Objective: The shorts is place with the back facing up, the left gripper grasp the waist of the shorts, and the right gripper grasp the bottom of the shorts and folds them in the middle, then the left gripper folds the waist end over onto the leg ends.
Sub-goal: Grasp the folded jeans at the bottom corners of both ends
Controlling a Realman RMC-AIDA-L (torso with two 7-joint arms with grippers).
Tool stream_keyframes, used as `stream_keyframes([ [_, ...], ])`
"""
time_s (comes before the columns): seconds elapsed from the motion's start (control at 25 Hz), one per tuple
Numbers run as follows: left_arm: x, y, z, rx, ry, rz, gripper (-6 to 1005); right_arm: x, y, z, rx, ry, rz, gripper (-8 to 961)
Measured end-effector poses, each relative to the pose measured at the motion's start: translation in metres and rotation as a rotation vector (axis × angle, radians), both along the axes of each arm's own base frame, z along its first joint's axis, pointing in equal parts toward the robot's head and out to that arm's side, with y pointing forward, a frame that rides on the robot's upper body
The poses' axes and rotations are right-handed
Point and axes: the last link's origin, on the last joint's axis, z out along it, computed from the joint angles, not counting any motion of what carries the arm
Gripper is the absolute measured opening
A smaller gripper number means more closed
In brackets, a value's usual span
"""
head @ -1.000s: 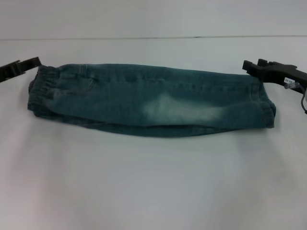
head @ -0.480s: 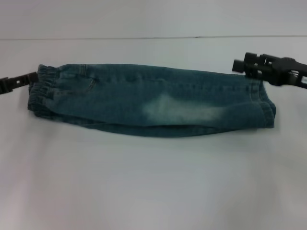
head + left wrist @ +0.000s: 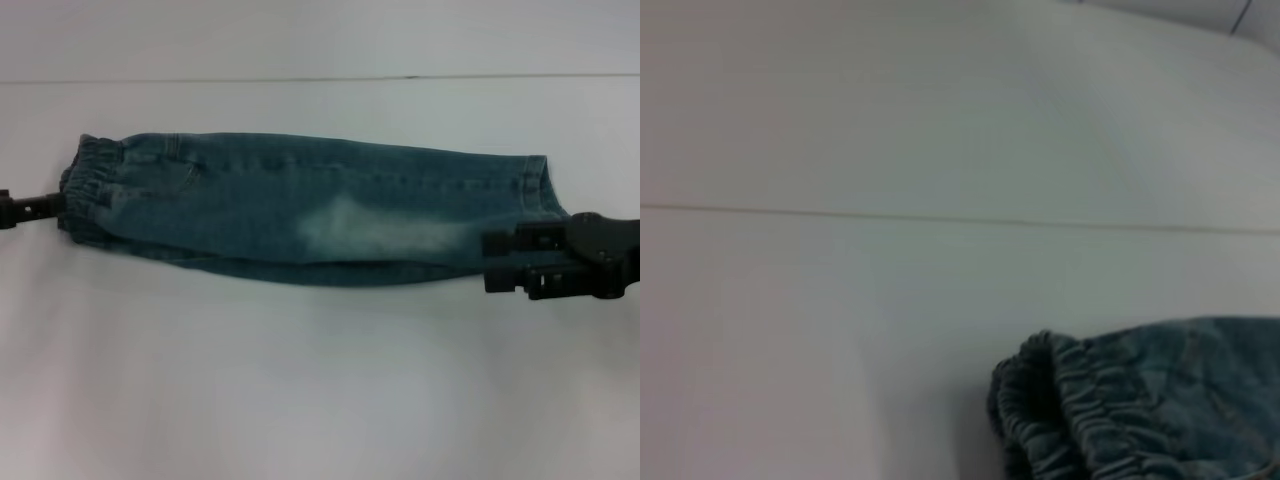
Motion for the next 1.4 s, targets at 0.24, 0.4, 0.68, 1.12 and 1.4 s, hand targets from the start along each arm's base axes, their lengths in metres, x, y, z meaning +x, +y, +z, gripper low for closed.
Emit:
stream_keyframes([
  [0.24,0.003,0.013,-0.017,-0.028,0.088,-0.006,941,-0.002,-0.001,-0.012,-0.035,-0.024,0.008,766],
  [0.4,0.006,0.020,-0.026,-0.057,0.112,-0.009,939,0.000,0.001,-0.019,-0.044,-0.069,0.000,758],
  [0.68,0.010,0.029,-0.033,-0.051,0.137,-0.013,935,0.001,0.003,-0.027,-0.036,-0.086,-0.012,745],
  [1.12,0.014,0.037,-0.051,-0.073,0.172,-0.019,899,-0.001,0.003,-0.034,-0.035,-0.093,-0.011,724],
  [1.4,0.016,0.033,-0.048,-0.091,0.182,-0.034,843,0.001,0.003,-0.035,-0.029,-0.096,-0.020,711],
])
